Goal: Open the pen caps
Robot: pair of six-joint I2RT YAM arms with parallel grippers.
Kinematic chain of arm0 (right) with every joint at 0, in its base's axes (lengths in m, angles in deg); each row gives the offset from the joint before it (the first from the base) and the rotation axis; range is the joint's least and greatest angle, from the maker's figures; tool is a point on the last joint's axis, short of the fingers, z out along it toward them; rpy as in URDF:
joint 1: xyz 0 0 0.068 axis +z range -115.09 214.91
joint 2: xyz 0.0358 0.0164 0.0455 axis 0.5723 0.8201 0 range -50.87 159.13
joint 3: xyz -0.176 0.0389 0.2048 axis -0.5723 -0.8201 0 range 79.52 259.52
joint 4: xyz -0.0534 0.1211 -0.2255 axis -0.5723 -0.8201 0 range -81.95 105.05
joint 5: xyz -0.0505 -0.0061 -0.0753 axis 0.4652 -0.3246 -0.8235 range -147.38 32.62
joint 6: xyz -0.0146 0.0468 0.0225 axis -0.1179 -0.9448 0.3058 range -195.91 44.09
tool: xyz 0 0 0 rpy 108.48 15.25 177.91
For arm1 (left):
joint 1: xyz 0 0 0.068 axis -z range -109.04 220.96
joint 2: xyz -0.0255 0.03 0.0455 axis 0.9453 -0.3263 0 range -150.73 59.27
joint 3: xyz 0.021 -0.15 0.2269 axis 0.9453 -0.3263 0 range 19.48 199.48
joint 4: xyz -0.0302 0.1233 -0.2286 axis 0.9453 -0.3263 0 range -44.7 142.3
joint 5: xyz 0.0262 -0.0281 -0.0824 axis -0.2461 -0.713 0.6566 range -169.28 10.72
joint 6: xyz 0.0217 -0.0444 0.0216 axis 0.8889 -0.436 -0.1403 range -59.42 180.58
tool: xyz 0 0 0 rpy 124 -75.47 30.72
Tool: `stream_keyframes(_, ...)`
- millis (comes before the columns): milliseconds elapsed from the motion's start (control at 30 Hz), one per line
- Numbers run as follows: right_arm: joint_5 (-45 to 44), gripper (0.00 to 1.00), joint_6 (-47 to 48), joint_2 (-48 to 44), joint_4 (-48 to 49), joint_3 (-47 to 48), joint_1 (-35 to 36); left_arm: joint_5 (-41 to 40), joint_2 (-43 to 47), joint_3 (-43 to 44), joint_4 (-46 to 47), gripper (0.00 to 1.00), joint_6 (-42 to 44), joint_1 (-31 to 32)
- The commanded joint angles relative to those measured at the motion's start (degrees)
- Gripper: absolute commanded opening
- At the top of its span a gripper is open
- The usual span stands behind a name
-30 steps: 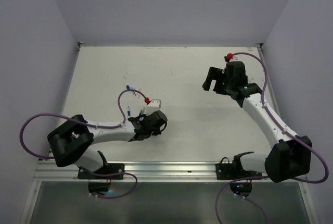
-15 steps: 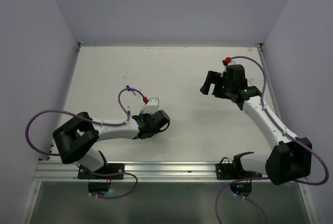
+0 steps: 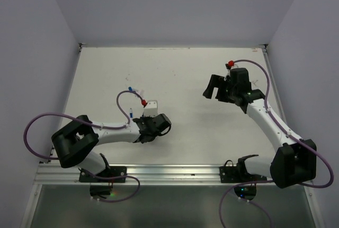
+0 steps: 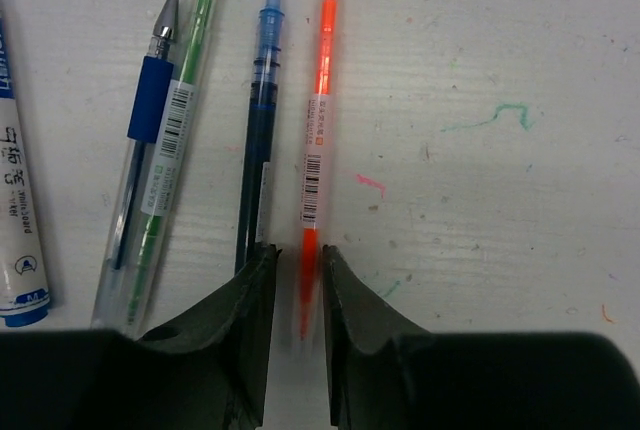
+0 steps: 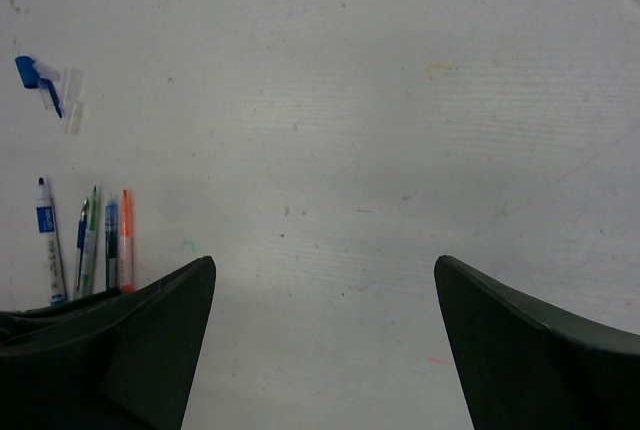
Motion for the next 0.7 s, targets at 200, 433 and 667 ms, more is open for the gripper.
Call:
stream_keyframes(200,0.4,0.95,-0.5,2.0,1.2,0.0,-0.8,-3.9,4.4,-0.6,-8.2,0.29,-0.9,0.1)
stream_keyframes(433,-3.4,0.94,-1.6,4.3,-0.6,0.4,-2.7,-3.3,9.7,2.2,-6.5,0.31,5.4,1.9)
stream_keyframes(667,-14.7,0.94,2.0,5.5,-1.0,1.5,-6.5,2.8,18.5,1.7,2.0,0.35,14.8,2.8)
